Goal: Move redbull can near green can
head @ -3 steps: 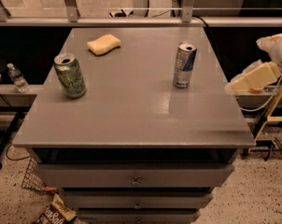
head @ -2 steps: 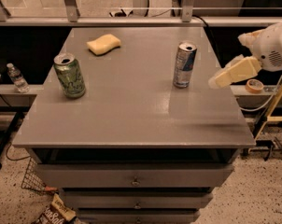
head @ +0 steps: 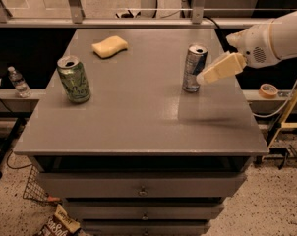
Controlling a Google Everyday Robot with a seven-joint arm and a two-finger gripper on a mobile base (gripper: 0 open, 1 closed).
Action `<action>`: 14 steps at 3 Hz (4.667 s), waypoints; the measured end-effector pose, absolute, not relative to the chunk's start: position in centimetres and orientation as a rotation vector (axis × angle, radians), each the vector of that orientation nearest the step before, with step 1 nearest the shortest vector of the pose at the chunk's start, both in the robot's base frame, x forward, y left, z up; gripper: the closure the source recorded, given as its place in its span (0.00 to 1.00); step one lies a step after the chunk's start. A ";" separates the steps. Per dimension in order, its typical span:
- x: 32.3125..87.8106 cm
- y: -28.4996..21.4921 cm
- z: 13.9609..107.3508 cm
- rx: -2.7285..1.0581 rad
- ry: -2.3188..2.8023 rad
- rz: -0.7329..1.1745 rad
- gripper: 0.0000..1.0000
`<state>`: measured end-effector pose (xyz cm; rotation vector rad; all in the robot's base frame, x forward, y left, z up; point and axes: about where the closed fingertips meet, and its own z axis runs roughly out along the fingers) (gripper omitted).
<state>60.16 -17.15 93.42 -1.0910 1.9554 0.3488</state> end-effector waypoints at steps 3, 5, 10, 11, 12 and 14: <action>62.9 -13.0 91.2 -1.169 1.966 0.429 0.17; 62.9 -11.1 91.7 -1.200 1.924 0.500 0.64; 60.8 -1.5 97.2 -1.417 1.673 0.576 1.00; 60.6 2.9 96.6 -1.521 1.632 0.602 1.00; 60.6 6.7 94.8 -1.583 1.628 0.655 1.00; 59.6 11.0 92.5 -1.609 1.623 0.742 1.00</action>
Offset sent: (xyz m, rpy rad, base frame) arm 0.0337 0.0434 -0.0246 0.0017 0.0669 0.0817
